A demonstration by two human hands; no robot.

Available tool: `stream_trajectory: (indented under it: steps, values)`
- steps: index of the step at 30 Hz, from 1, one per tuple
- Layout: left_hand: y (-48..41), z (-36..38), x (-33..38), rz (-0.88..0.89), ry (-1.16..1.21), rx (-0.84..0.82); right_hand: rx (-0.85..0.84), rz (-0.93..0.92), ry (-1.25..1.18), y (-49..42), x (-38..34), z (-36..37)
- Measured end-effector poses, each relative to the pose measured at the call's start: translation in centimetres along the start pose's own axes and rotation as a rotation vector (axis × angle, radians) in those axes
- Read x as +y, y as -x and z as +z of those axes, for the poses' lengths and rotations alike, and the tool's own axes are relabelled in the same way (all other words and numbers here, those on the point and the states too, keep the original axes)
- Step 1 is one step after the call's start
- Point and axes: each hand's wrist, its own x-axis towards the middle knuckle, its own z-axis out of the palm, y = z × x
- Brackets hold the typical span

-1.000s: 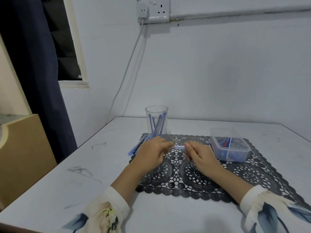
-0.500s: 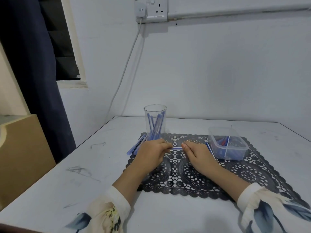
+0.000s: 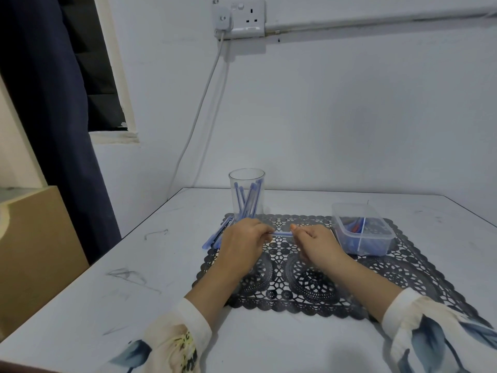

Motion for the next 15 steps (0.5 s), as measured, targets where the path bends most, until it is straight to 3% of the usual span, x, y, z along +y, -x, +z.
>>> stream_trajectory:
  steps: [3, 7, 11, 15]
  values:
    - [0.2, -0.2, -0.4, 0.032, 0.019, -0.009, 0.016, 0.081, -0.321, 0.3, 0.2, 0.6]
    - [0.3, -0.6, -1.2, -0.078, 0.118, -0.001, 0.096, -0.02, -0.294, 0.3, 1.0, 1.4]
    - [0.0, -1.2, -2.0, -0.409, 0.163, 0.183, 0.023, -0.205, 0.231, 0.3, 1.6, 1.2]
    - [-0.2, -1.9, -3.0, -0.631, 0.207, 0.366, -0.145, -0.252, 0.518, 0.6, 2.0, 1.8]
